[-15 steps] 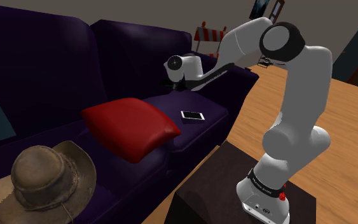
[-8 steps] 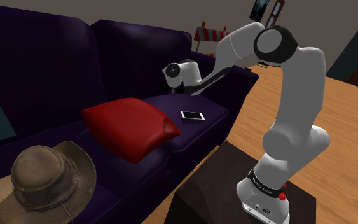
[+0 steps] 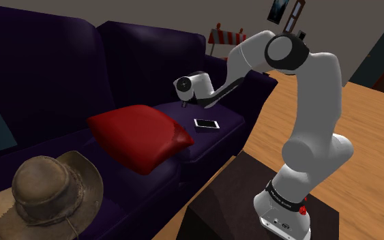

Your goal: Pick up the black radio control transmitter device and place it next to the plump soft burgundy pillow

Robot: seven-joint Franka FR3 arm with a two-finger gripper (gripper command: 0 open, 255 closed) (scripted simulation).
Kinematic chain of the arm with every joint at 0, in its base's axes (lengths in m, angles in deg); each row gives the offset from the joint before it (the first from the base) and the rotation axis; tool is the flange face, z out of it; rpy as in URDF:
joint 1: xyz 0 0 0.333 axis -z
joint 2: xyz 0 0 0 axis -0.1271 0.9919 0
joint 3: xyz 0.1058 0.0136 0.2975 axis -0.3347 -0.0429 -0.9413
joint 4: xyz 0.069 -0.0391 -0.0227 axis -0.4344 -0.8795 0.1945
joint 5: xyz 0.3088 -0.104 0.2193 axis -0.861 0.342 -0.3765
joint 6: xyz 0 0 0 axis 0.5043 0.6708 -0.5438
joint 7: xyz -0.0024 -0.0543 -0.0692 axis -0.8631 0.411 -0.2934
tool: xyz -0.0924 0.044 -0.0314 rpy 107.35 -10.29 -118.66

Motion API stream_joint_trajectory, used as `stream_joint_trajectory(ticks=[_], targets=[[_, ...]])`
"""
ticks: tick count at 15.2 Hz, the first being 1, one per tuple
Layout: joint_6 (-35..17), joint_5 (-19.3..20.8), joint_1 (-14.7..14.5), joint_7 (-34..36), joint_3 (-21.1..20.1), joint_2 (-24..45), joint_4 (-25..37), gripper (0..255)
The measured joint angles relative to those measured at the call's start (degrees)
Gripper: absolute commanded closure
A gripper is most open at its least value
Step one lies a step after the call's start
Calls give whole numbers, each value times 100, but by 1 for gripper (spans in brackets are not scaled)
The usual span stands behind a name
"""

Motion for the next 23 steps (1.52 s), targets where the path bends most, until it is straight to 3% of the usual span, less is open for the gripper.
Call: stream_joint_trajectory(ticks=[11, 12, 18, 23], targets=[[31, 280, -76, 284, 61, 313, 114, 255], [30, 279, -76, 280, 58, 317, 119, 0], [22, 283, -51, 268, 86, 349, 137, 0], [195, -31, -136, 291, -117, -246, -440, 0]])
